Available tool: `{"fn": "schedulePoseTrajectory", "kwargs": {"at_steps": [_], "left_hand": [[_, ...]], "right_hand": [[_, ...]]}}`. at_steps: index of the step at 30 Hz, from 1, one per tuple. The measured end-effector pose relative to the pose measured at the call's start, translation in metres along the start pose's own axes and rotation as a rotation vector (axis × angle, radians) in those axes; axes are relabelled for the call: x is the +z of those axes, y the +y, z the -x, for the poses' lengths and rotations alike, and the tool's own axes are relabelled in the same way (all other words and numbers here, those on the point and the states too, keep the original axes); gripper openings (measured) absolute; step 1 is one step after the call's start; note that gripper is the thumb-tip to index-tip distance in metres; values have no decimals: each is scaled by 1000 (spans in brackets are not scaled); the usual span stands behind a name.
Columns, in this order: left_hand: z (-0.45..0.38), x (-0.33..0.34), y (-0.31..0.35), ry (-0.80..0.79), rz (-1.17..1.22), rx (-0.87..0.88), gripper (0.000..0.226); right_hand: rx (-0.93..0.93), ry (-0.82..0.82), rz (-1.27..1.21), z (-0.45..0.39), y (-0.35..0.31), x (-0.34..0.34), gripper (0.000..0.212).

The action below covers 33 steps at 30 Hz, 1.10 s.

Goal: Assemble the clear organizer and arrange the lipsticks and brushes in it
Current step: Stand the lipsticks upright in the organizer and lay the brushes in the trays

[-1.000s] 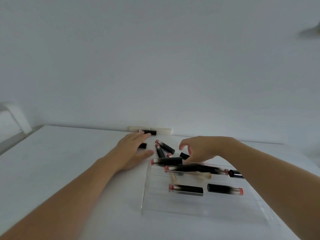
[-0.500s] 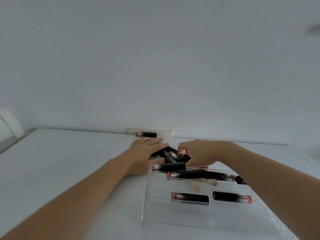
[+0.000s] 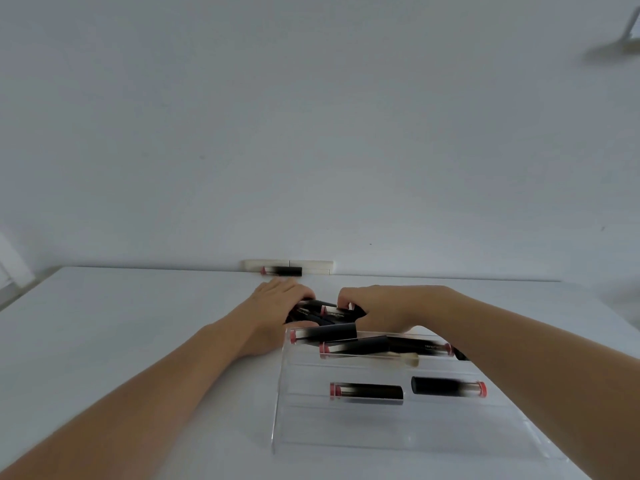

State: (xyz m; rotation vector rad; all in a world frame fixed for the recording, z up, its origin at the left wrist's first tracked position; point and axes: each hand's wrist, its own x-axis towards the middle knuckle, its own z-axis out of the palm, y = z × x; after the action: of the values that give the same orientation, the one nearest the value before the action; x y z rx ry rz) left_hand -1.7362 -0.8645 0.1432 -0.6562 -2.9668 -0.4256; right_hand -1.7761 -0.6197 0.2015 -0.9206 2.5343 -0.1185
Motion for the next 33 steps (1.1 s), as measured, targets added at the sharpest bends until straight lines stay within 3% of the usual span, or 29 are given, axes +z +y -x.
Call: {"fn": "schedulePoseTrajectory", "kwargs": {"at_steps": [3,6,10,13,22,27,33], "left_hand": [[1,-4,3,-1,-34,22,33],[4,-3,4,57,-62,46,7],[8,-2,3,106,-45,12,33],[11,-2,2,161,9,-16,40],[23,-21,6,457,349,-211,14],[44,-54,59,574,273,-48,31],[66,-42,139,469,-20,130,39]], "right_hand": [[0,16,-2,-1,-2,0,8],[5,24,2,-2,-6,0,9],[8,73,-65,1,-6,-2,16],[-1,145,-164,9,-4,-9,15],[67,420,-402,77,12,-28,12],[47,580,-331,127,4,-7,8],[29,627,-101,164,-11,33,27]]}}
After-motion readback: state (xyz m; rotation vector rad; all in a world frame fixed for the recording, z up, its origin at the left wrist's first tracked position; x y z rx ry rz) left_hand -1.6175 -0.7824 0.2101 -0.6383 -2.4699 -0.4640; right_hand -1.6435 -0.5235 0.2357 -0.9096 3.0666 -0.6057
